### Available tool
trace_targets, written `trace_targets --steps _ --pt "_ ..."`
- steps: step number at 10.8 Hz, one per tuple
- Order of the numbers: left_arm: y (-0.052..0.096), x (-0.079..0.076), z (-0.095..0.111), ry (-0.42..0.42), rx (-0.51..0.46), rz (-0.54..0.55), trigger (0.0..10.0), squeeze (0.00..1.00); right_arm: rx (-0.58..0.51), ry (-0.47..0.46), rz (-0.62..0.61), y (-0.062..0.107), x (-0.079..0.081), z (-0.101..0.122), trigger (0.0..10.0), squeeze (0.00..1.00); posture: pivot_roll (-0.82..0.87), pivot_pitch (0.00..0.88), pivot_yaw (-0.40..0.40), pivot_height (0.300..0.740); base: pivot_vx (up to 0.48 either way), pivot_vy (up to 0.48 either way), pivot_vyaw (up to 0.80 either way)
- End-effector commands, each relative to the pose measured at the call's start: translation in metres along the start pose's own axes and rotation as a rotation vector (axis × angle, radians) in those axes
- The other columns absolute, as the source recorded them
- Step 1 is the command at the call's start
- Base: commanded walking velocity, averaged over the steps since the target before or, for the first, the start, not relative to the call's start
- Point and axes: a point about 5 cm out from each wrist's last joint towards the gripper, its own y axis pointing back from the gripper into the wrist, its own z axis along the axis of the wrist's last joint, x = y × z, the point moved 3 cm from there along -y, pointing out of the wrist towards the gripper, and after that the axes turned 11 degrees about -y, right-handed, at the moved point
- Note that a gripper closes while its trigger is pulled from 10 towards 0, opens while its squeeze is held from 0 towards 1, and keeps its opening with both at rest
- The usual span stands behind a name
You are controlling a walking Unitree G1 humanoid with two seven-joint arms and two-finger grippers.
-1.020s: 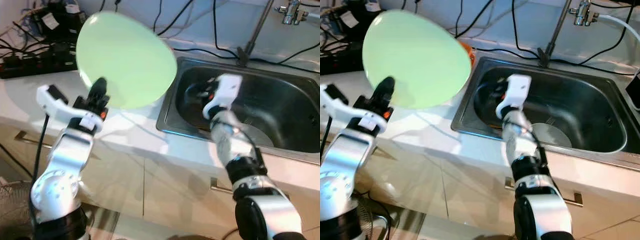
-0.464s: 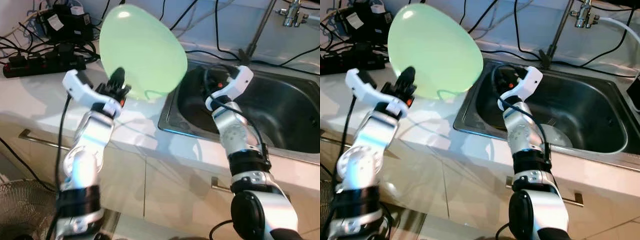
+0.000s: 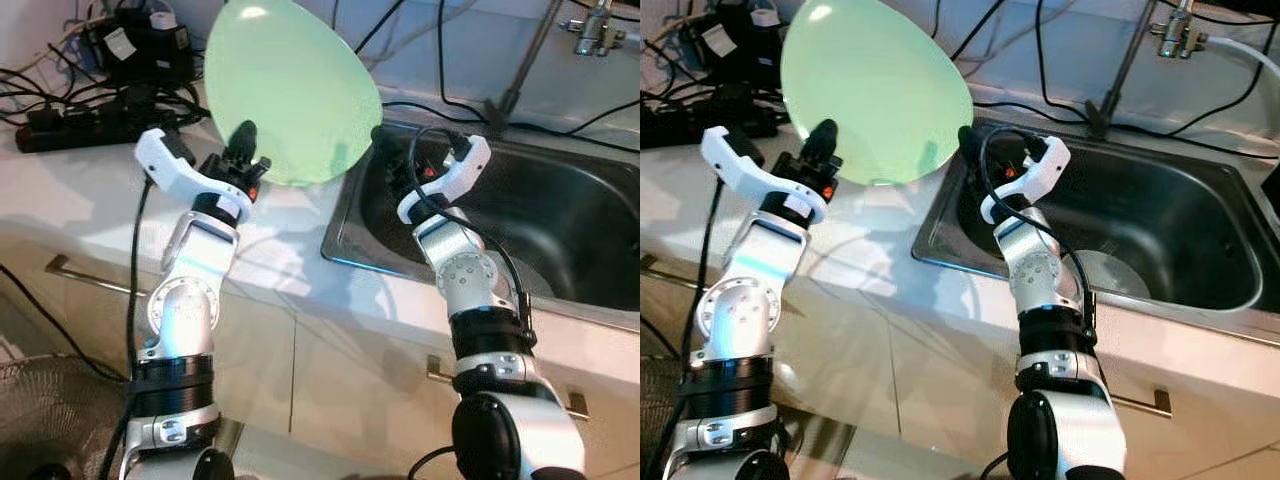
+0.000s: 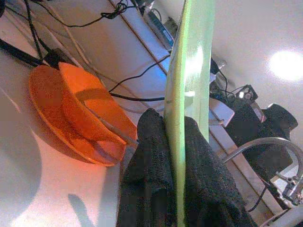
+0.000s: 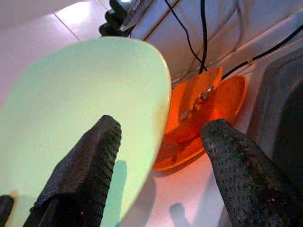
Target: Kitchen organization
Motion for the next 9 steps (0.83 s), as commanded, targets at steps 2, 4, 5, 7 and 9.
trace_targets --steps 2,4,5,7,9 --pt "-0.005 -0.021 0.004 0.024 -0.03 -0.086 10.0 0.0 0.015 -0.028 0.03 0.004 0.003 -0.003 10.0 0.0 0.24 0.036 -0.039 0.74 0.0 0.0 0.0" --pt "-0.003 -0.028 -0.002 0.065 -0.013 -0.131 10.0 0.0 0.024 -0.039 0.028 0.004 0.003 -0.005 10.0 0.0 0.25 0.036 -0.04 0.74 0.0 0.0 0.0" --pt "-0.001 -0.029 -0.006 0.09 -0.001 -0.147 10.0 0.0 0.028 -0.043 0.025 0.004 0.003 -0.006 10.0 0.0 0.24 0.037 -0.038 0.74 0.0 0.0 0.0" --pt "0.001 -0.032 -0.011 0.086 0.023 -0.168 10.0 0.0 0.027 -0.062 0.033 0.005 0.005 -0.007 10.0 0.0 0.24 0.039 -0.039 0.74 0.0 0.0 0.0" --pt "0.002 -0.034 -0.014 0.112 0.038 -0.188 10.0 0.0 0.021 -0.078 0.041 0.004 0.007 -0.007 7.6 0.0 0.24 0.039 -0.037 0.74 0.0 0.0 0.0"
